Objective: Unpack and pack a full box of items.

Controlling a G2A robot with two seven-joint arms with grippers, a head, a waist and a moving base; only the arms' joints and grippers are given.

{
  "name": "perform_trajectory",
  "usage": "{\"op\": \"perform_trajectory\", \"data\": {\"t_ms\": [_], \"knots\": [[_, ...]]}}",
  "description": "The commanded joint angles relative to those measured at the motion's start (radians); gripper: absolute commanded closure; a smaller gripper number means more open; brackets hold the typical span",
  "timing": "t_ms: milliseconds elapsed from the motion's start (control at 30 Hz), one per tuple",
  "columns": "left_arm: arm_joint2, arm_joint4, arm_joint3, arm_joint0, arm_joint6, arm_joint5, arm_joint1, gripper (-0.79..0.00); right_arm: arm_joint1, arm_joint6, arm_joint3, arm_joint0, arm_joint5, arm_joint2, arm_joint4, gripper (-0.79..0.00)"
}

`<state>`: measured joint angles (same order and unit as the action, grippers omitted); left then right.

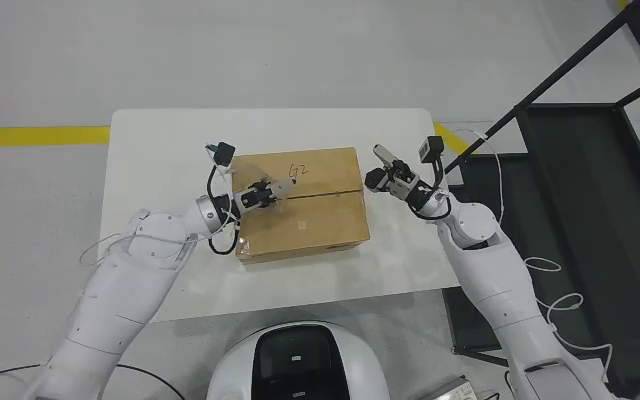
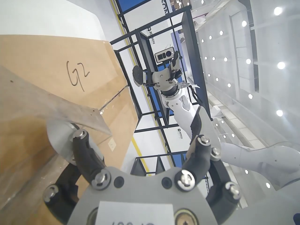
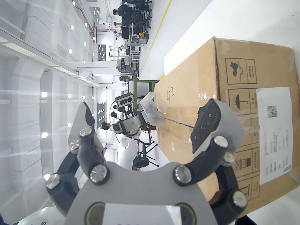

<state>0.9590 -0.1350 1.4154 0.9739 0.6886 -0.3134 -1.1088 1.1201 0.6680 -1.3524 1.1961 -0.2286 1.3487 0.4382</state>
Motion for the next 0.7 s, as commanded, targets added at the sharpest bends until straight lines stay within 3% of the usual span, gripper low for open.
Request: {"op": "perform_trajectory", "data": {"t_ms": [0, 167, 333, 533, 667], "knots": [[-0.030, -0.005, -0.016, -0.014, 0.004, -0.003, -0.010, -0.785, -0.001, -0.005, 0.000, 0.005, -0.006, 0.013, 0.010, -0.785], [-0.104, -0.024, -0.057, -0.059, 0.009, -0.051, -0.041, -0.785, -0.007, -0.019, -0.008, 0.033, -0.027, 0.067, 0.041, -0.785], [-0.139, -0.071, -0.082, -0.095, 0.035, -0.161, -0.065, -0.785, -0.011, -0.037, -0.019, 0.063, -0.044, 0.112, 0.067, -0.785], [-0.101, -0.084, -0.084, -0.094, 0.053, -0.306, -0.063, -0.785, -0.010, -0.043, -0.028, 0.080, -0.051, 0.123, 0.074, -0.785], [-0.031, -0.083, -0.051, -0.060, 0.066, -0.327, -0.043, -0.785, -0.008, -0.044, -0.039, 0.079, -0.069, 0.123, 0.077, -0.785]]}}
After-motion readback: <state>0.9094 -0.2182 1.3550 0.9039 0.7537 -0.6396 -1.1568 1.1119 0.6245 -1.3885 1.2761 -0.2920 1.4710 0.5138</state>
